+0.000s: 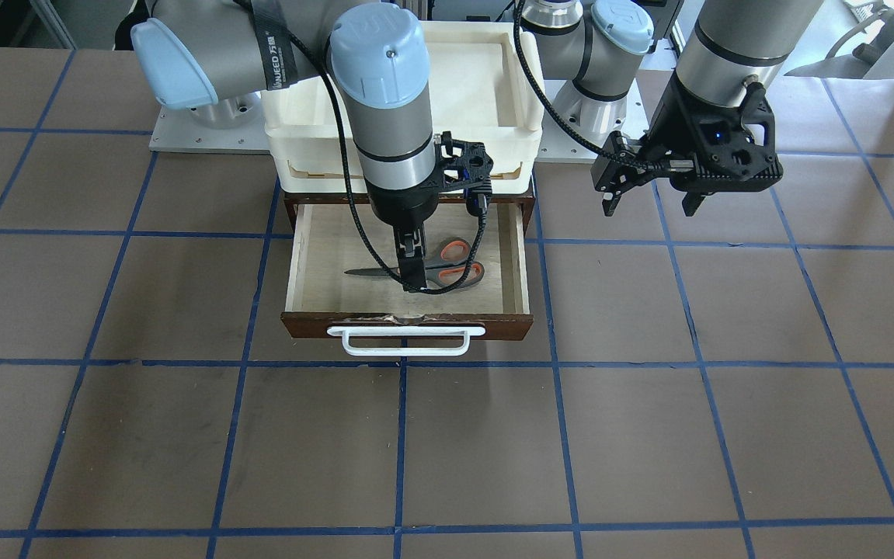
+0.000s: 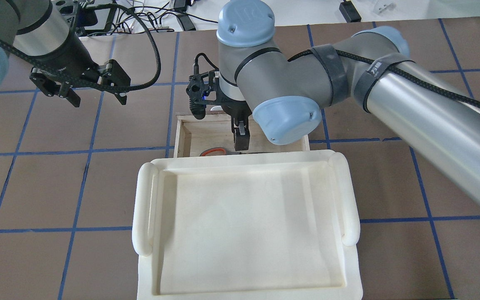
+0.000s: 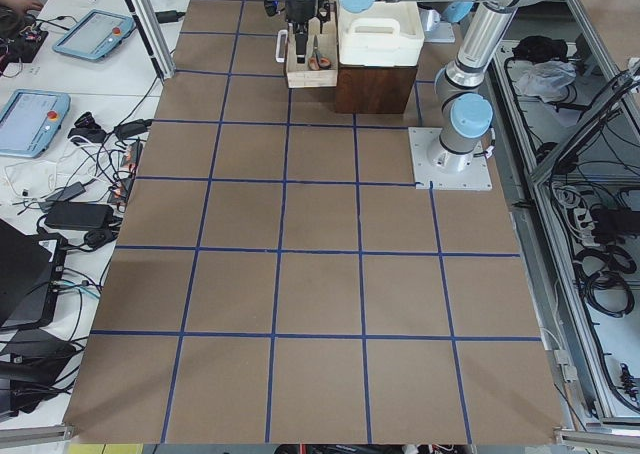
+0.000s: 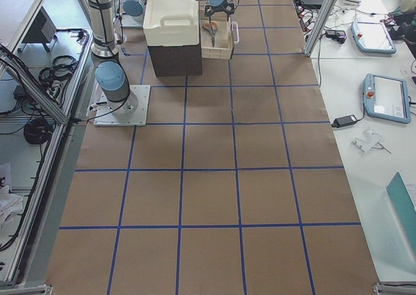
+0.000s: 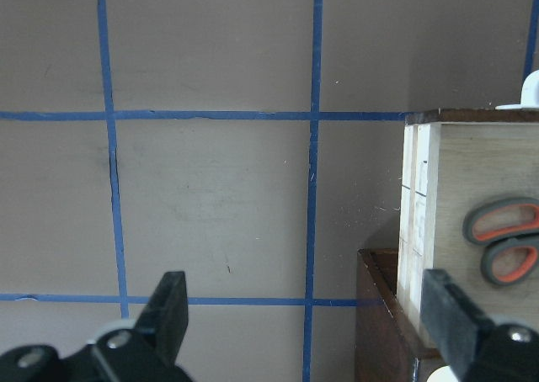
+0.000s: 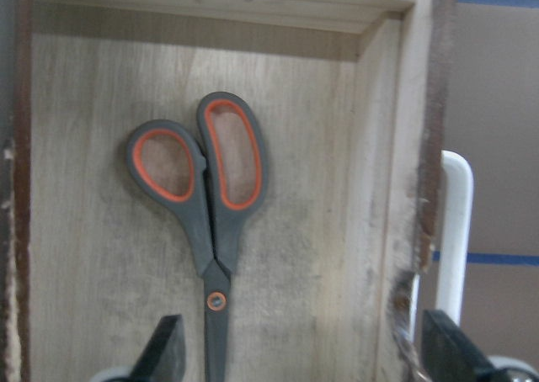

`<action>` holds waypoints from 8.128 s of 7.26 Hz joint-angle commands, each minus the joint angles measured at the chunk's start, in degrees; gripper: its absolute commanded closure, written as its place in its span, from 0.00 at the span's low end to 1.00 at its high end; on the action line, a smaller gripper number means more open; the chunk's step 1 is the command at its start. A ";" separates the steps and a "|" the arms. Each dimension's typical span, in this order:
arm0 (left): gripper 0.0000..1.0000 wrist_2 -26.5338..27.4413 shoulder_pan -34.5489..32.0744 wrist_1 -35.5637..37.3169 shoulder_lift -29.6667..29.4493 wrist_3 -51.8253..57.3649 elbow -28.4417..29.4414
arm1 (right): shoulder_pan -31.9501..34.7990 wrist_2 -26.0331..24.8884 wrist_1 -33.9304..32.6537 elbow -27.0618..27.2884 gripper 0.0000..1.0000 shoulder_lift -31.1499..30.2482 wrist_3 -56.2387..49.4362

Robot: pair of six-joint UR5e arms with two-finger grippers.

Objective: Put scissors in drawer and close it
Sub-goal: 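Raise the right gripper out of the drawer and back to rest, then move the left gripper over the drawer's far edge near the white handle, then lower the left gripper behind the drawer front and push it shut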

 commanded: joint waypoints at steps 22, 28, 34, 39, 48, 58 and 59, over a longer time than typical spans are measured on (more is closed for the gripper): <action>0.00 -2.46 -16.08 23.52 -28.29 -14.65 8.00 | -23.65 -3.44 19.84 -0.87 0.00 -14.07 70.34; 0.00 -1.32 -18.37 23.10 -31.56 -22.91 8.00 | -23.65 -4.32 20.02 -0.51 0.00 -14.16 70.34; 0.00 -1.05 -18.37 17.38 -29.89 -26.10 8.09 | -23.65 -3.62 19.06 -0.43 0.00 -14.07 69.29; 0.00 -1.50 -18.54 14.48 -28.92 -26.28 8.09 | -23.65 -3.45 18.88 0.10 0.00 -13.63 69.82; 0.00 -1.67 -19.60 10.44 -29.62 -32.60 9.23 | -23.65 -3.62 18.87 -0.51 0.00 -13.45 69.38; 0.00 -2.20 -19.60 4.63 -27.51 -32.61 9.40 | -23.65 -3.53 19.05 -0.51 0.00 -13.45 69.38; 0.00 -2.02 -19.60 4.81 -27.95 -32.61 9.40 | -23.65 -3.53 19.14 -0.51 0.00 -13.54 69.38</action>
